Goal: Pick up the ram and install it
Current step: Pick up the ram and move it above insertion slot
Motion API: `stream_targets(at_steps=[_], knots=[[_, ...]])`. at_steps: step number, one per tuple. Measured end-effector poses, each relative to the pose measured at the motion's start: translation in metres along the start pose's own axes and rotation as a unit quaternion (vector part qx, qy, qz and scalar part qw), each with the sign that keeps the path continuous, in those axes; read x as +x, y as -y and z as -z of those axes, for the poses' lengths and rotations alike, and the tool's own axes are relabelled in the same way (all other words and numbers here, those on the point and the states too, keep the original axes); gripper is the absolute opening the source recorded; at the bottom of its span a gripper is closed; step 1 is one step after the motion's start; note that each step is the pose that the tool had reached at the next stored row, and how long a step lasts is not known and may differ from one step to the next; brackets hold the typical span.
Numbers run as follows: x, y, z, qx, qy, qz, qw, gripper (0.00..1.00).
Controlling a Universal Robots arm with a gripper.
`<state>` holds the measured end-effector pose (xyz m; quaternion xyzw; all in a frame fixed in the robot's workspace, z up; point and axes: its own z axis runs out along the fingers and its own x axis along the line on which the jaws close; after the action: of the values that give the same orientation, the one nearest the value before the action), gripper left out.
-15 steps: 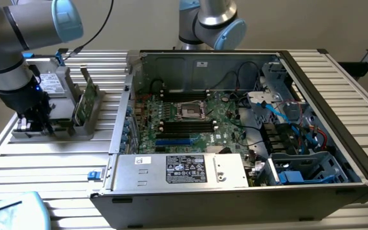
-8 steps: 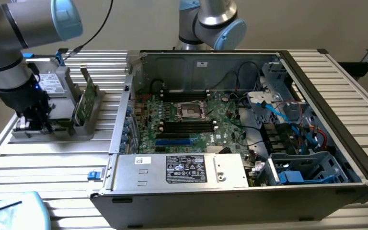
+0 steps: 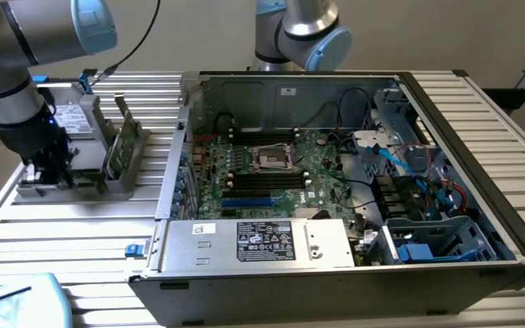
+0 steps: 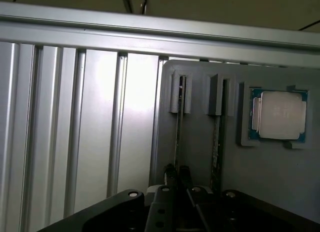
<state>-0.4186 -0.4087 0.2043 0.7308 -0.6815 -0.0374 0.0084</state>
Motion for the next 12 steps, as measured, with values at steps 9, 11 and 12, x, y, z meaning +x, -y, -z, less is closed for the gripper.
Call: stream_targets(at_steps=[9, 11, 12], knots=[[0.0, -0.0001, 0.0081, 0.0, 0.0, 0.0, 1.0, 0.14], [0.0, -0.0002, 0.0102, 0.0, 0.0, 0.0, 1.0, 0.14], [0.0, -0.0002, 0.0112, 0.0, 0.0, 0.0, 1.0, 0.14]])
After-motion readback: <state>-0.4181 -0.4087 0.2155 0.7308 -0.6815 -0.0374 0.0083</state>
